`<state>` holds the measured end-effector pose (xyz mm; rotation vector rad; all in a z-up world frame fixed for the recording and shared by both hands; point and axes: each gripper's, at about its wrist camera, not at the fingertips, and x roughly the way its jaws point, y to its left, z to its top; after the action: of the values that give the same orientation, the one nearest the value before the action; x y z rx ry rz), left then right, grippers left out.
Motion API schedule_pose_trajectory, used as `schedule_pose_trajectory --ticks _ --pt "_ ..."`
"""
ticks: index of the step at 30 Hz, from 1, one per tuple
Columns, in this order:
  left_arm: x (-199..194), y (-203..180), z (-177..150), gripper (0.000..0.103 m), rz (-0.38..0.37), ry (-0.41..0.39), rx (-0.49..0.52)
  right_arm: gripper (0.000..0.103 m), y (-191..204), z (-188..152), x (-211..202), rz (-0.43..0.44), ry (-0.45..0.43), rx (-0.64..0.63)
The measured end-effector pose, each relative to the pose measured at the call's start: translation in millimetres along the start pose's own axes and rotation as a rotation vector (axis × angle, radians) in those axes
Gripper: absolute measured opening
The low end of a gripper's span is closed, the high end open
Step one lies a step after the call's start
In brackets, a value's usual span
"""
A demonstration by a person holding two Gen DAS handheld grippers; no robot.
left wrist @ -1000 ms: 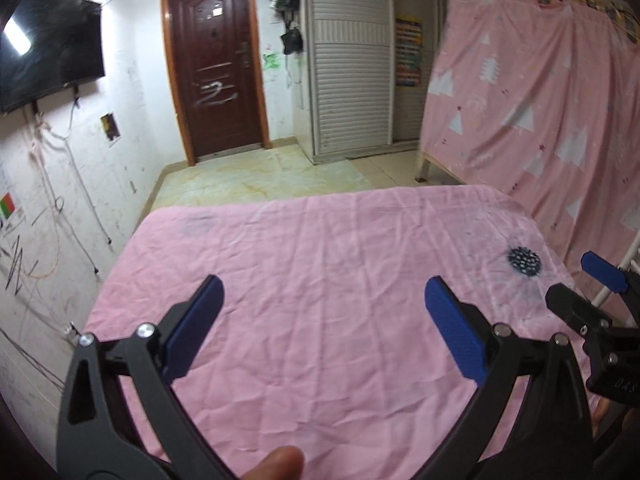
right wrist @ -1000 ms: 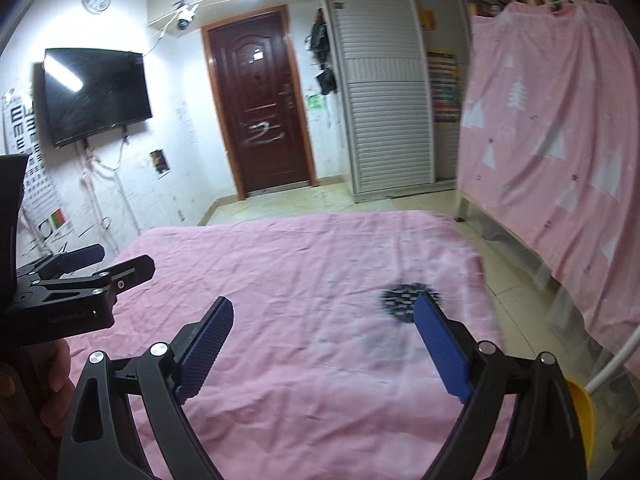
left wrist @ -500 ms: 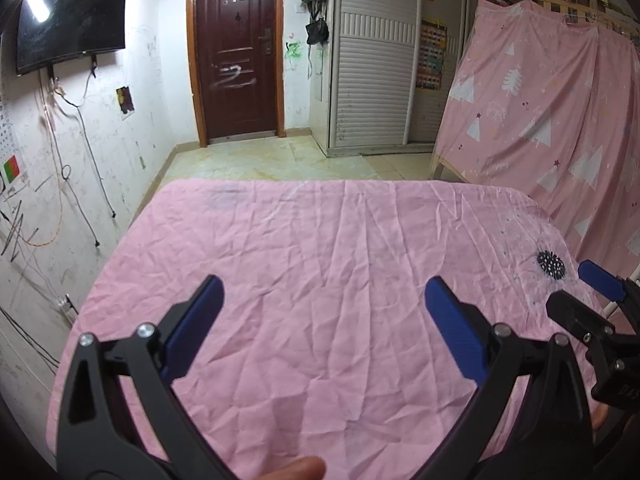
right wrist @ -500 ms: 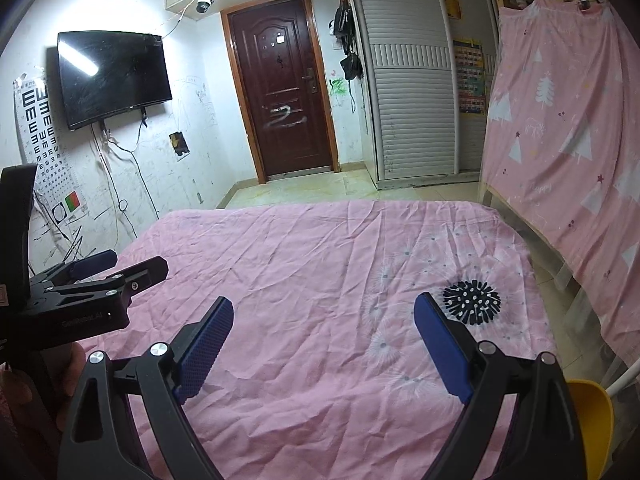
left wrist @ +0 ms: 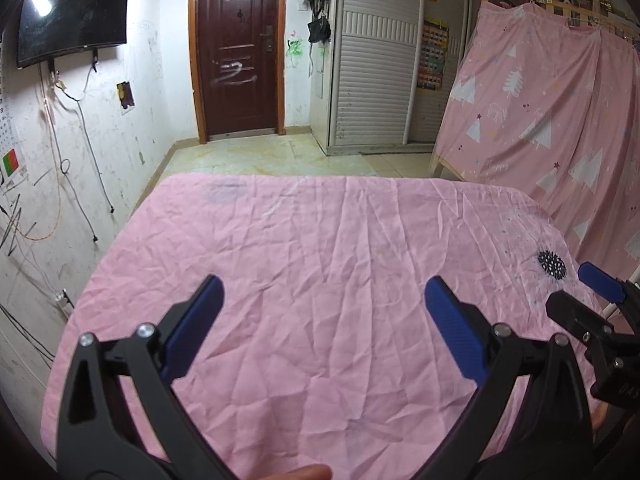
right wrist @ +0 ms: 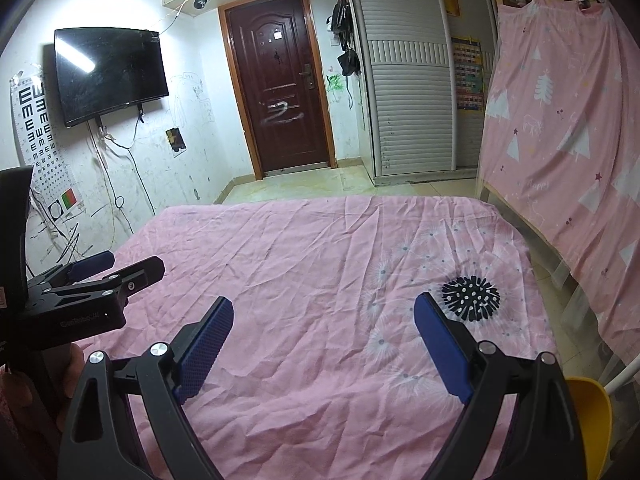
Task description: Collect trash
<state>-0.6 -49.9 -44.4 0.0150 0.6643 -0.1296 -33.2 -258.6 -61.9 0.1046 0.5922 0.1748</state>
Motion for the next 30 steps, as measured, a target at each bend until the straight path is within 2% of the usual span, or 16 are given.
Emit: schedule_pose_trajectory --ticks 30 --pt "-0.1 -2.7 -2.8 0.097 0.013 -0.009 -0.008 0.085 0.0 -4.7 2.6 0.003 0.016 0.001"
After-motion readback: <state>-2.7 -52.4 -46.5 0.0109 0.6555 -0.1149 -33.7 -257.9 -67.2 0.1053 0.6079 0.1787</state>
